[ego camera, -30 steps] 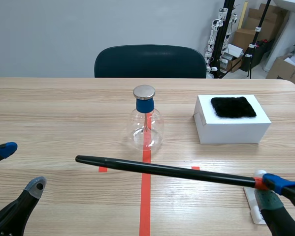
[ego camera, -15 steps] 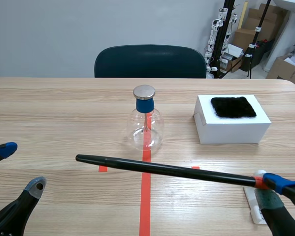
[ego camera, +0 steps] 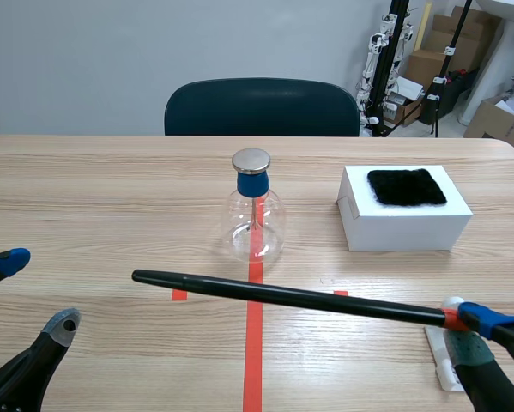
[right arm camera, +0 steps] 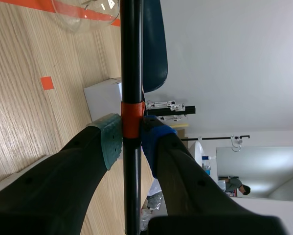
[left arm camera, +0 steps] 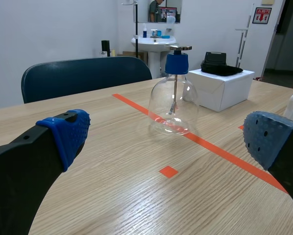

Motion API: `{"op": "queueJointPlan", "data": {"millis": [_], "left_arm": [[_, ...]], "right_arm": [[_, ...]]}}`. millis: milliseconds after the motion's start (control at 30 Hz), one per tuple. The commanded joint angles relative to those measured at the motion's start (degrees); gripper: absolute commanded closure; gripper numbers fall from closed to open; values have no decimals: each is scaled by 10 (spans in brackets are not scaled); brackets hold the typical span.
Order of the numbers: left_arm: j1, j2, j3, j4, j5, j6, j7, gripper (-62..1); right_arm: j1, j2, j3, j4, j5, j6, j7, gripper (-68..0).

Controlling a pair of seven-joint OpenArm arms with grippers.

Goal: Do the electroscope experiment. hold the rod still at the electroscope

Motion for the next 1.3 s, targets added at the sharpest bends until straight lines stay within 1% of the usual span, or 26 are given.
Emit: {"op": "queueJointPlan", "data": {"millis": [0, 933, 1267], "left_arm": [[-3, 0, -2, 6, -4, 1, -8, -623], [-3, 0, -2, 6, -4, 1, -8, -623], [-3, 0, -2, 6, -4, 1, -8, -623]], "right_arm": [[0, 3, 1, 4, 2, -8, 4, -68], [1, 3, 1, 4, 2, -8, 4, -68], [13, 3, 1, 4, 2, -8, 4, -68]]}}
